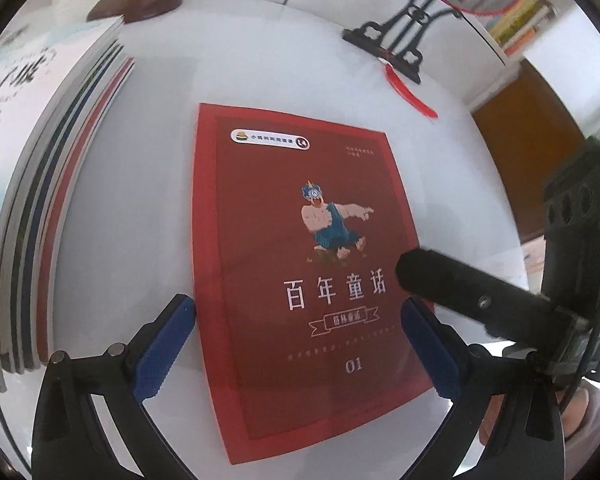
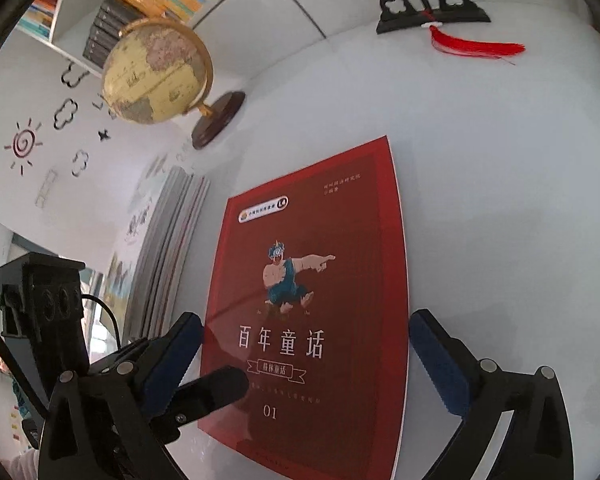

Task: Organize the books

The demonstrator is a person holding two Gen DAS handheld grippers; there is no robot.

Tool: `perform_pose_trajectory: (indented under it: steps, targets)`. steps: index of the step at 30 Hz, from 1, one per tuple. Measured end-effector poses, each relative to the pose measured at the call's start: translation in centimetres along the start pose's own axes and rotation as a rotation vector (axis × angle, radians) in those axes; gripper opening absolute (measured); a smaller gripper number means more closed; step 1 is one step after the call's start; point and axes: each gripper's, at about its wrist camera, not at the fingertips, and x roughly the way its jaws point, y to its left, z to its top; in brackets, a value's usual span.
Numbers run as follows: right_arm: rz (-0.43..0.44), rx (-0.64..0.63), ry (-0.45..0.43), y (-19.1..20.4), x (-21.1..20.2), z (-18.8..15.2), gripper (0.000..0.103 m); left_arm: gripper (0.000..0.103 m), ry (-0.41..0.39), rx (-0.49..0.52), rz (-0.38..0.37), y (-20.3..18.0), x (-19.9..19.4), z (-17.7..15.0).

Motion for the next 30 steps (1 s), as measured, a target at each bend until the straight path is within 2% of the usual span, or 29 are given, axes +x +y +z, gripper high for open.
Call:
perform_pose_trajectory:
  steps: [3, 5, 8, 9, 10, 11, 15, 20, 25, 30]
  targets:
    - [0.001, 0.017, 0.056, -0.1, 0.2, 0.8, 0.103, 0.102, 0.013, -0.095, -0.039, 1.1, -0.6, 0.3]
    - [0.067, 0.034, 0.048, -0.4, -0.5, 1.0, 0.103, 0.101, -0.015, -0.158, -0.077, 2.0, -1.4, -0.2]
    - [0.283, 0.099, -0.034, -0.7, -2.9, 1.1, 0.092, 0.101, -0.009, -0.201, -0.105, 2.8, -1.5, -0.8]
    - [0.310, 0.086, -0.049, -0.5, -3.3, 1.0, 0.083, 0.102, -0.015, -0.187, -0.101, 2.8, -1.6, -0.9]
    - [0.297, 0.062, -0.045, -0.2, -3.4, 1.0, 0.074, 0.102, -0.016, -0.172, -0.087, 2.6, -1.6, -1.1]
    - [0.270, 0.027, -0.025, 0.2, -3.2, 0.8, 0.072, 0.102, -0.020, -0.160, -0.073, 2.5, -1.7, -1.3]
    - [0.226, 0.009, 0.012, -0.1, -2.2, 0.1, 0.071, 0.102, -0.020, -0.129, -0.043, 2.3, -2.0, -1.7]
    - [0.204, 0.008, 0.055, -0.9, -2.3, -0.8, 0.071, 0.102, -0.013, -0.134, -0.046, 2.7, -2.3, -1.6]
    - [0.081, -0.029, 0.142, -1.0, -1.2, -2.3, 0.072, 0.102, -0.016, -0.135, -0.030, 2.5, -2.5, -2.1]
    - [0.119, 0.005, 0.134, -2.0, -1.9, -2.9, 0.071, 0.102, -0.011, -0.090, -0.012, 2.2, -2.6, -2.9]
